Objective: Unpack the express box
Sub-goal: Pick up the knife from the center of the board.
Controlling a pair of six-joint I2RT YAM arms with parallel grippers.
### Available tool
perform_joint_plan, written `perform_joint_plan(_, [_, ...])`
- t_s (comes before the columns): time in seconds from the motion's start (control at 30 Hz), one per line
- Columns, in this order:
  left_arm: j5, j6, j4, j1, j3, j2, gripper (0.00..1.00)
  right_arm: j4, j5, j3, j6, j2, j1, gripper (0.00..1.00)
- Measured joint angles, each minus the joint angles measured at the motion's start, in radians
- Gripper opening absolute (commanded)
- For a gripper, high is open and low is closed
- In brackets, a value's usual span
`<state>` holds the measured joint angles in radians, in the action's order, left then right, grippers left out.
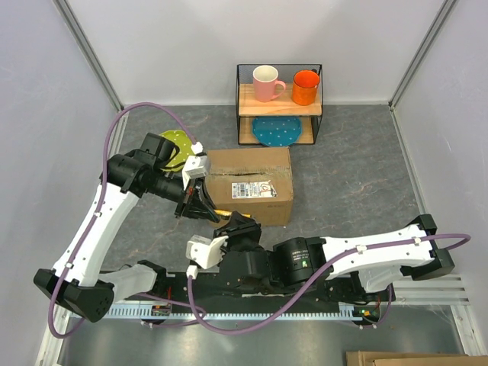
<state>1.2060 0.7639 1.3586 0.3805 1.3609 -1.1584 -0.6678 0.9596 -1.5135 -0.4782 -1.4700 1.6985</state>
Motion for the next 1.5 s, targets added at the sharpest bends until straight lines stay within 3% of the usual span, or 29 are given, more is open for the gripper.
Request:
perform_joint_plan(0.07, [-0.002,-0.002,0.0,0.008,0.001,0.0,0.02,-0.003,0.005,0.0,-0.001,-0.001,0.005,0.14])
perform_joint_plan(0.3, [-0.003,-0.002,0.0,0.015,0.033,-0.015,0.02,-0.006,0.005,-0.018,0.027,0.0,0.008,0.73])
perform_joint_plan(0.5, [0.008,-0.047,0.0,0.006,0.193,-0.09,0.02,0.018,-0.107,-0.137,0.127,0.098,-0.047,0.91])
perform_joint_plan(0.6, [0.04,-0.156,-0.043,-0.027,0.306,-0.116,0.02,0.06,-0.178,-0.153,0.199,0.226,-0.137,0.95])
perform_joint_plan(0.7, [0.087,-0.334,-0.21,-0.082,0.336,-0.101,0.02,0.1,-0.213,-0.147,0.26,0.334,-0.203,0.97])
perform_joint_plan(0.97, [0.146,-1.144,-1.129,-0.263,0.046,0.042,0.02,0.204,-0.421,0.002,0.432,0.47,-0.333,0.97])
perform_joint_plan(1.1, [0.123,-1.4,-1.399,-0.305,-0.035,0.053,0.02,0.274,-0.572,0.101,0.518,0.452,-0.393,0.96])
perform_joint_plan(1.27, [0.125,-1.544,-1.543,-0.317,-0.093,0.083,0.02,0.446,-0.84,0.21,0.652,0.373,-0.525,0.95])
perform_joint_plan(1.5, [0.139,-1.604,-1.611,-0.324,-0.154,0.134,0.02,0.803,-1.18,0.313,0.914,0.303,-0.762,0.93])
